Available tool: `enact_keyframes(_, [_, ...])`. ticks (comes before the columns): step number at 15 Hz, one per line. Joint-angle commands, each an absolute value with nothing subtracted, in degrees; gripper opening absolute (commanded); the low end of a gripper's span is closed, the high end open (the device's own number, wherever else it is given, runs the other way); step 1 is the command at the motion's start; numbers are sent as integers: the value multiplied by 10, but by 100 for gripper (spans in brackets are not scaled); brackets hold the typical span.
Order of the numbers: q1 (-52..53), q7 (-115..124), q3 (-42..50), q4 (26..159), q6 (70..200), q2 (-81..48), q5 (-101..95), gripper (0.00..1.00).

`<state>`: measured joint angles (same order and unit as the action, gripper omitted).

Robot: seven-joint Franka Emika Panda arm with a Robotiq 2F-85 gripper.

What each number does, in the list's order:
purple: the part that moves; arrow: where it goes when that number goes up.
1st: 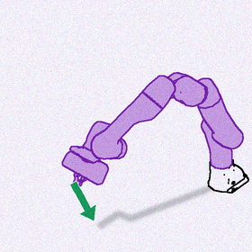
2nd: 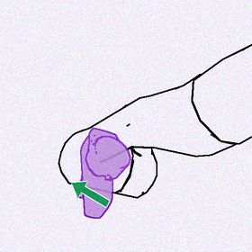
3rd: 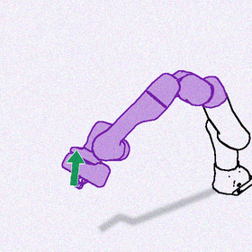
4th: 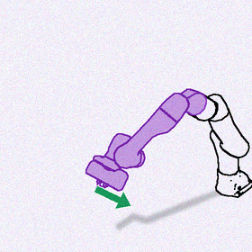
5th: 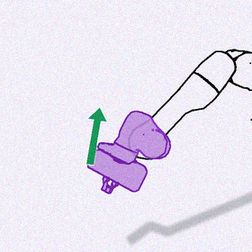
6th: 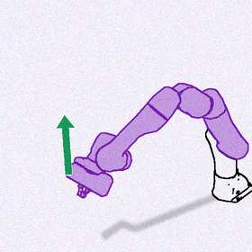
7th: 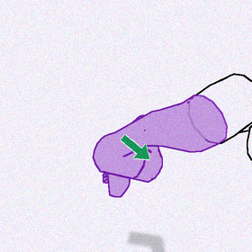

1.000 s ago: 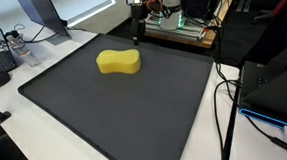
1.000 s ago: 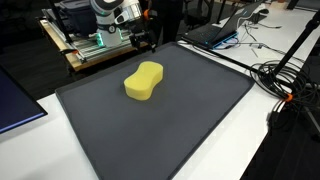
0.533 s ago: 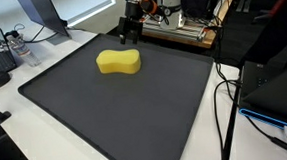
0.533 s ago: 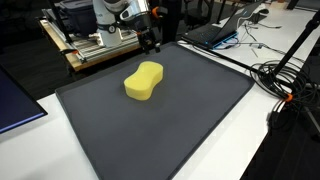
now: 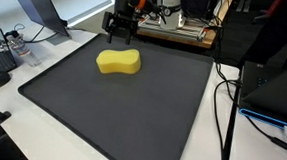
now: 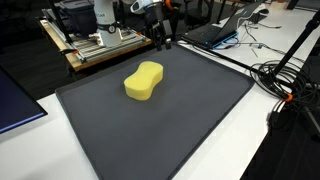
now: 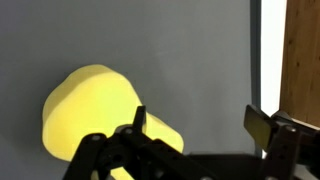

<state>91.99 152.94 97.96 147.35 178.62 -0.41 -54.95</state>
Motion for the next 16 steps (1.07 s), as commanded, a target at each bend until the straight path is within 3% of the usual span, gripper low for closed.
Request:
enact_keyframes(1, [777,1418,821,1477,1805,-20,-422,100])
enact_keyframes(3, [735,1377,769,1462,1804,-13,-388,100])
enact_keyframes(8, [726,1372,760,1460,1804,-11,-387,100])
enact_keyframes(9, [812,1434,853,1446,1787,15,-451,100])
enact_keyframes(16, [783,1454,850,1421,1714,32,-404,100])
